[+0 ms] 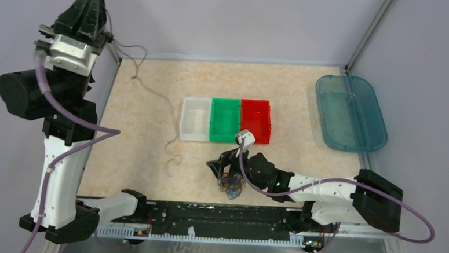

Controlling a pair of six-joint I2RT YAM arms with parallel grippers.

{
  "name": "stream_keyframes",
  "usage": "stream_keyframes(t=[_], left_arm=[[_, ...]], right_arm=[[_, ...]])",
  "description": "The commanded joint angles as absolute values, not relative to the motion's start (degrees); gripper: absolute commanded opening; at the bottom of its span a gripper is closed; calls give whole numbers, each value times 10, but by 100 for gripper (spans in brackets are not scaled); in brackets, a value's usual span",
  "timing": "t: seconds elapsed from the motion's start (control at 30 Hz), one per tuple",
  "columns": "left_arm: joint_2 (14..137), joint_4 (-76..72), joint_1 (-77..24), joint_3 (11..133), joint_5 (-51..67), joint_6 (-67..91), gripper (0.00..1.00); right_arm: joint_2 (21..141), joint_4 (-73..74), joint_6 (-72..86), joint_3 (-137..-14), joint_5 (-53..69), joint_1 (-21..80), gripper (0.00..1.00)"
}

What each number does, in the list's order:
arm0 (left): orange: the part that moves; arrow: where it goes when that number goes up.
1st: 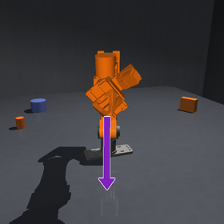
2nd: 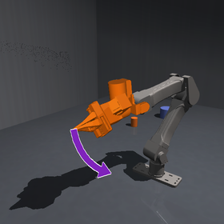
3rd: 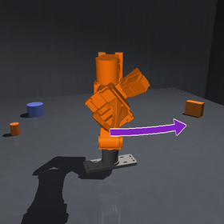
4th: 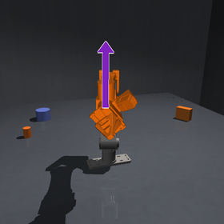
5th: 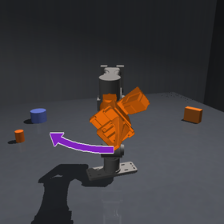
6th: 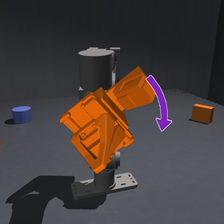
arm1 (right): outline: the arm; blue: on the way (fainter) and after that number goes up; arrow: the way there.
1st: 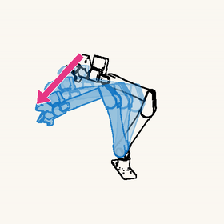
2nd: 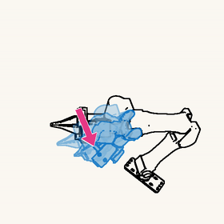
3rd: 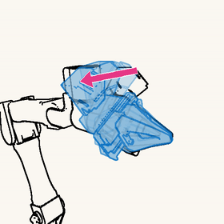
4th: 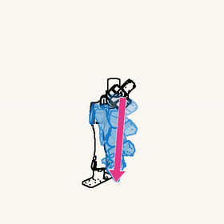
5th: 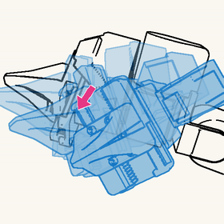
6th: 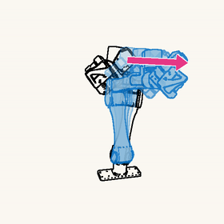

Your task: Untangle the cables

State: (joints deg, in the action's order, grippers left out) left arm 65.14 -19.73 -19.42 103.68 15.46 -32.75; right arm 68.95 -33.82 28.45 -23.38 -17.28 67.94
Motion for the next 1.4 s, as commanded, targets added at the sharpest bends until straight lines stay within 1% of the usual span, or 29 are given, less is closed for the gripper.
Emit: stream_keyframes(t=[0.0,0.13,0.43,0.73,1.37], left_arm=[[639,-151,-196,1007,175,-321,0],[636,-121,-196,978,183,-301,0],[636,-103,-196,894,175,-242,0],[645,-128,-196,827,163,-228,0],[663,-181,-196,813,144,-264,0]], right_arm=[[631,-283,250,-292,-168,672,85],[606,-280,242,-315,-156,662,86],[614,-276,238,-359,-159,621,84],[601,-250,246,-347,-183,614,83],[538,-210,255,-310,-214,614,80]])
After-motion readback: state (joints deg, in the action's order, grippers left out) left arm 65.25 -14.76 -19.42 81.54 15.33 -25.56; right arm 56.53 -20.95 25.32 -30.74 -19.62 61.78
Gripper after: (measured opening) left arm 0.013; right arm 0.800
